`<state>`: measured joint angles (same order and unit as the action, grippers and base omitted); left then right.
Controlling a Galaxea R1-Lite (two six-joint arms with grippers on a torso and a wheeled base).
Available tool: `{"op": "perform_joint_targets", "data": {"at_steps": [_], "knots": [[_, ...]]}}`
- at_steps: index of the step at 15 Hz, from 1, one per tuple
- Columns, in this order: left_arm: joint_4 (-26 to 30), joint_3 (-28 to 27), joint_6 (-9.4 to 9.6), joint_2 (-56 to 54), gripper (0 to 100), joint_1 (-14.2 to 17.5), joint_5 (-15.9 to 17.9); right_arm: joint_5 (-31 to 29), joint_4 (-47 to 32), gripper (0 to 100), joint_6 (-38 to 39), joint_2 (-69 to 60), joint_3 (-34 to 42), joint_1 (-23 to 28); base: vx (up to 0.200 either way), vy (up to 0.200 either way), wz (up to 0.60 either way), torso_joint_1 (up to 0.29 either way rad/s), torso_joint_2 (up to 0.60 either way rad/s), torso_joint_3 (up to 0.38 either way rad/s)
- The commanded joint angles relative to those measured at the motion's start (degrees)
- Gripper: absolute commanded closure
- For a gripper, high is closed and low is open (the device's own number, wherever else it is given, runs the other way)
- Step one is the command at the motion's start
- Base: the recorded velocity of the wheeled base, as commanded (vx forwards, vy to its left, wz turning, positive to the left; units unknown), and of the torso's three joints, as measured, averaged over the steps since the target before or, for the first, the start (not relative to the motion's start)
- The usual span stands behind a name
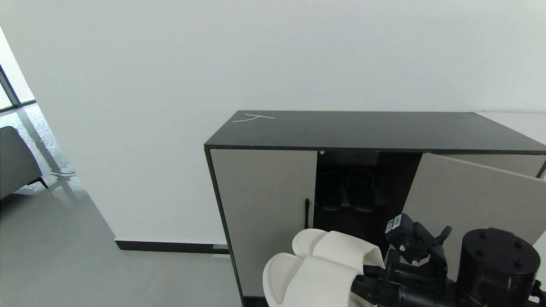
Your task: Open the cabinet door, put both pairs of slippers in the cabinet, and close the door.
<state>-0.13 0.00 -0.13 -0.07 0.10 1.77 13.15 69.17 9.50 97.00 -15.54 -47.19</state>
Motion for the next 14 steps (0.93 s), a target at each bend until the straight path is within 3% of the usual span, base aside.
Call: {"op": "perform_joint_targets", "data": {"at_steps": [1, 7, 12, 14], "knots": [[-0.04, 0.00, 0.05, 0.07, 100, -0.01, -0.01, -0.32, 0.79, 100, 0.35, 0.03, 0.95, 2.28, 0.000, 0.000, 0.00, -0.222, 0.50, 0.290], [-0.04, 0.00, 0.05, 0.07, 100, -0.01, -0.01, -0.23, 5.45, 100, 1.05, 1.17, 8.78, 8.96, 0.000, 0.000, 0.00, -0.195, 0.48, 0.280], [0.05, 0.00, 0.05, 0.07, 100, -0.01, -0.01, -0.23, 7.47, 100, 0.87, 7.85, 8.34, 15.90, 0.000, 0.000, 0.00, -0.168, 0.47, 0.294], [-0.04, 0.00, 0.05, 0.07, 100, -0.01, -0.01, -0.41, 12.92, 100, 0.87, 14.62, 7.54, 19.06, 0.000, 0.000, 0.00, -0.146, 0.44, 0.298]]}}
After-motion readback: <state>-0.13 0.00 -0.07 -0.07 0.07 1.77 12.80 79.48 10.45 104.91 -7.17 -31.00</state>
